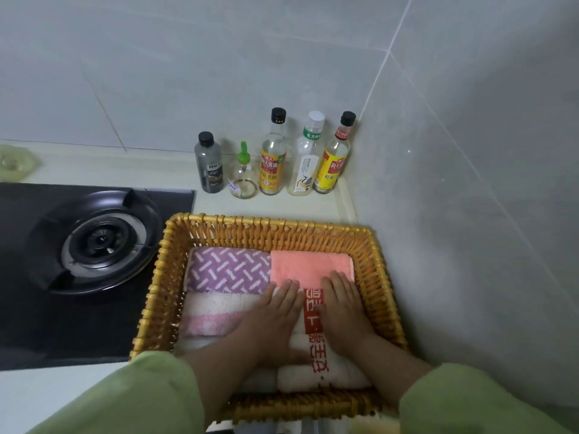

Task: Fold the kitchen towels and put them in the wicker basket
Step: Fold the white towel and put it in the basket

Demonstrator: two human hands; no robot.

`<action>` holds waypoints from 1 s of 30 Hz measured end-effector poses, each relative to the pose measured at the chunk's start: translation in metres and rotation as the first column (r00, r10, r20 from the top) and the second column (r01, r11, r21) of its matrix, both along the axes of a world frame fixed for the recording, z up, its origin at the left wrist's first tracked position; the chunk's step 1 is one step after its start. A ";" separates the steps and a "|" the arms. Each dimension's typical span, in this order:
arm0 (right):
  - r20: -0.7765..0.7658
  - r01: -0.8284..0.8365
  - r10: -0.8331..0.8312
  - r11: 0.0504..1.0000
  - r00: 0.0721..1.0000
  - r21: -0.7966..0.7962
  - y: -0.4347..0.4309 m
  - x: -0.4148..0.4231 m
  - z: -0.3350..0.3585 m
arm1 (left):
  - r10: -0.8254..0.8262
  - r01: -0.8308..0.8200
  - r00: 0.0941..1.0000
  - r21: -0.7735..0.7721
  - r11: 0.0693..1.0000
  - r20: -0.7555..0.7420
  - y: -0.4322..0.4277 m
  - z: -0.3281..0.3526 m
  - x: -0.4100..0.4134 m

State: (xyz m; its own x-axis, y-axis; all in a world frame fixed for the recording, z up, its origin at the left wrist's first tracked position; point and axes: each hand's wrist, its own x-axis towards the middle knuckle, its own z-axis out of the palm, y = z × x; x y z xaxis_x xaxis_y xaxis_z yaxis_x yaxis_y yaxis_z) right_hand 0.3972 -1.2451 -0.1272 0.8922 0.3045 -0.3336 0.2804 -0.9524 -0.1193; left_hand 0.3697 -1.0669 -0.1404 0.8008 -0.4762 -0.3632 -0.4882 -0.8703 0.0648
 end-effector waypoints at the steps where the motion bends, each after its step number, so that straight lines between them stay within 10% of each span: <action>1: -0.044 0.012 -0.010 0.999 0.999 0.038 -0.001 0.003 0.009 | -0.002 0.002 1.000 0.001 1.000 -0.013 0.000 0.005 0.001; 6: -0.017 0.124 -0.124 0.956 0.992 0.266 -0.017 0.002 0.064 | 0.068 -0.071 0.998 -0.275 0.959 -0.017 0.010 0.047 -0.009; 8: -0.243 0.255 -0.185 0.919 0.952 0.299 -0.019 -0.008 0.081 | 0.115 -0.155 0.985 -0.385 0.910 -0.126 0.010 0.060 -0.019; 11: -0.641 0.478 -0.239 0.848 0.729 0.228 -0.019 -0.024 0.085 | 0.052 -0.239 0.876 -0.338 0.910 -0.480 0.001 0.068 -0.031; 16: -0.714 0.504 -0.331 0.863 0.617 0.036 -0.017 -0.029 0.063 | 0.015 -0.148 0.791 -0.168 0.975 -0.611 -0.010 0.067 -0.028; 30: -0.606 0.146 -0.112 0.989 0.788 0.007 -0.009 -0.017 0.072 | 0.109 -0.326 0.773 -0.243 0.914 -0.625 -0.005 0.054 -0.028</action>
